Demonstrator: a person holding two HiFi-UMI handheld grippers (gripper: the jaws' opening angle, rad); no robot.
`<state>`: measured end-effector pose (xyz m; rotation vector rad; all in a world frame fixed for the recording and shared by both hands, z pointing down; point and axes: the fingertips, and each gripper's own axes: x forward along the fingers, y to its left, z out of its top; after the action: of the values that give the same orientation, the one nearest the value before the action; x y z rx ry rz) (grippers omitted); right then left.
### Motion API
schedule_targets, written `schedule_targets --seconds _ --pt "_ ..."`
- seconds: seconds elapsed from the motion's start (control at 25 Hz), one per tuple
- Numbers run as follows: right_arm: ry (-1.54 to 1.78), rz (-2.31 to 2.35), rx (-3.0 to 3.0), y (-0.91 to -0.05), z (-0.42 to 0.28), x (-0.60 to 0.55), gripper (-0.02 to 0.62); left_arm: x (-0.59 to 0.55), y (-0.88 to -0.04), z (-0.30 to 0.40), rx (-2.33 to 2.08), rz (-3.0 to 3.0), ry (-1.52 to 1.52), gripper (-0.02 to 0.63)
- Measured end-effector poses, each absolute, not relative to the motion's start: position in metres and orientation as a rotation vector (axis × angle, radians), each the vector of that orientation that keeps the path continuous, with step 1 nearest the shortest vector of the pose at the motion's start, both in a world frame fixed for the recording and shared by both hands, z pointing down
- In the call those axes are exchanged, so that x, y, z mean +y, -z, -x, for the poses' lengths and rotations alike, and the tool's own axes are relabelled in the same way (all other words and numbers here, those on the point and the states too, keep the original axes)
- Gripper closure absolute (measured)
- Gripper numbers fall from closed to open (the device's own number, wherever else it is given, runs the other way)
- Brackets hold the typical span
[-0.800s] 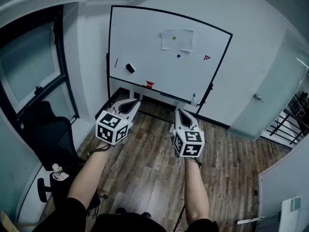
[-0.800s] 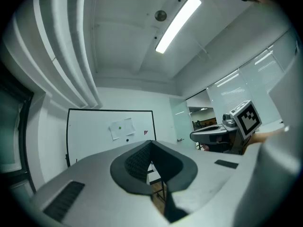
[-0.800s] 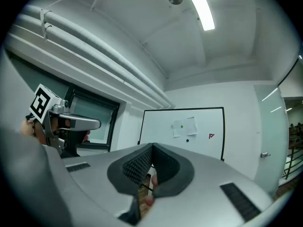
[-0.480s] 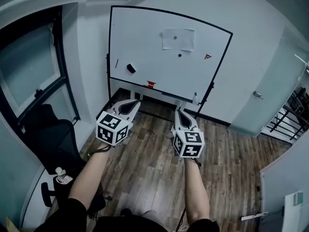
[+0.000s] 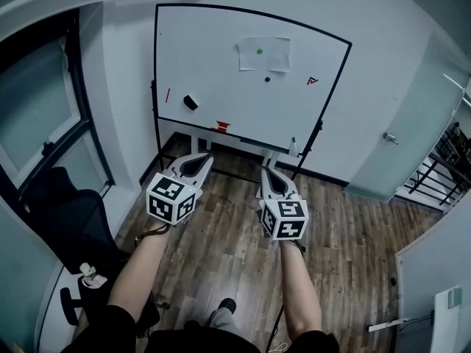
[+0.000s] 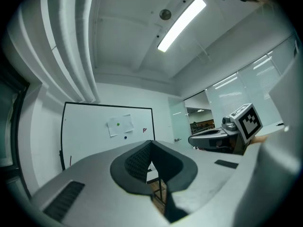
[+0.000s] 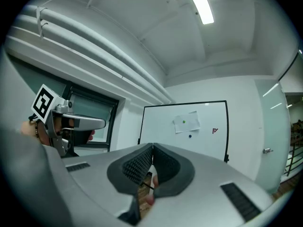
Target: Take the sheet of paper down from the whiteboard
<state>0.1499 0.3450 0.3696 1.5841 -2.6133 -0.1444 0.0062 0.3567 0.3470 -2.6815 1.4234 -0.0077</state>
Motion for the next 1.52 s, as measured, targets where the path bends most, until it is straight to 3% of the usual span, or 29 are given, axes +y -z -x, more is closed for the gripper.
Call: schedule_targets --seconds 1.04,1.52 --pt "0.145 -1.478 -2.699 -0.365 -0.231 0.135 0.571 0.164 -0.347 -0.107 1.531 2.621 0.002 0.584" --pt "0.079 -1.446 -2.685 -0.395 -0.234 0.072 0.571 0.102 -0.373 -0.102 1.578 2.638 0.006 0.584"
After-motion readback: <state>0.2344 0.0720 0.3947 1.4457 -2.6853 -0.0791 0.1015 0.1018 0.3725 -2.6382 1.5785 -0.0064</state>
